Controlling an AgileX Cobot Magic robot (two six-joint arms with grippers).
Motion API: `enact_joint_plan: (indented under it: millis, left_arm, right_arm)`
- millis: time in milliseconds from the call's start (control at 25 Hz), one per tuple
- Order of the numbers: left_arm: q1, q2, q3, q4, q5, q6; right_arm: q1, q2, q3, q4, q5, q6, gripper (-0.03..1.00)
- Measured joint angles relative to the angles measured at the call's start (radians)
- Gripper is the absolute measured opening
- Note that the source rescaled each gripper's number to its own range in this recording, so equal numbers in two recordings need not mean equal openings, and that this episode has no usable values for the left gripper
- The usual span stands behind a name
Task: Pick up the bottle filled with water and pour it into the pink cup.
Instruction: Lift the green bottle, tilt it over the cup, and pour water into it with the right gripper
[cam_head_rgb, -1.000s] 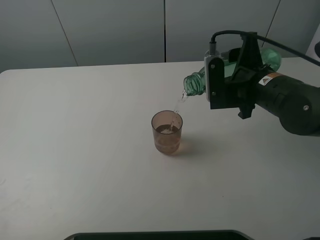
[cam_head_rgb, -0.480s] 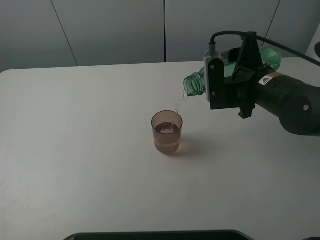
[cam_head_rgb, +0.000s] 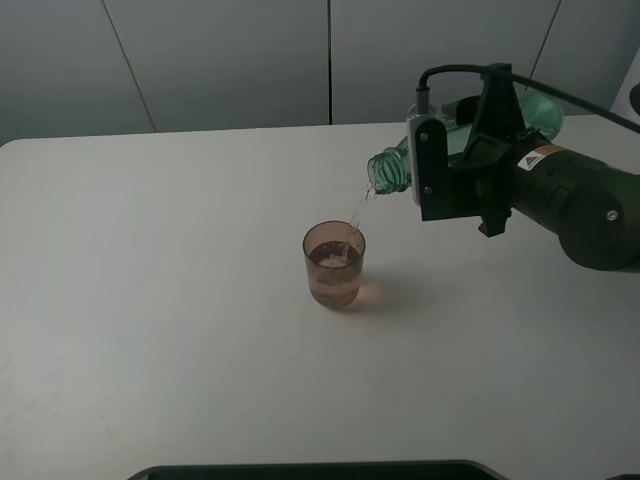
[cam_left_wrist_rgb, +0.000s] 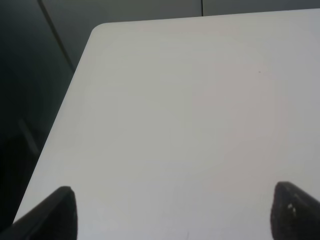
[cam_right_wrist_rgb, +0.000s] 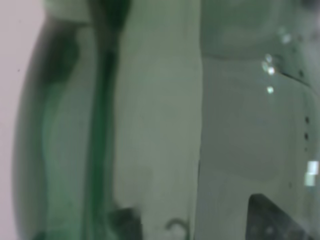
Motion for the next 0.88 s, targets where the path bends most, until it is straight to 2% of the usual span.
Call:
enact_joint_plan:
  millis: [440, 880]
  left_arm:
    - [0.0, 0.0, 0.0, 0.0, 0.0, 0.002]
    - [0.0, 0.0, 0.0, 0.0, 0.0, 0.002]
  right_arm:
    - [0.0, 0.0, 0.0, 0.0, -0.007, -0.004, 0.0]
    - [0.0, 0.0, 0.0, -0.018, -0.007, 0.22, 0.0]
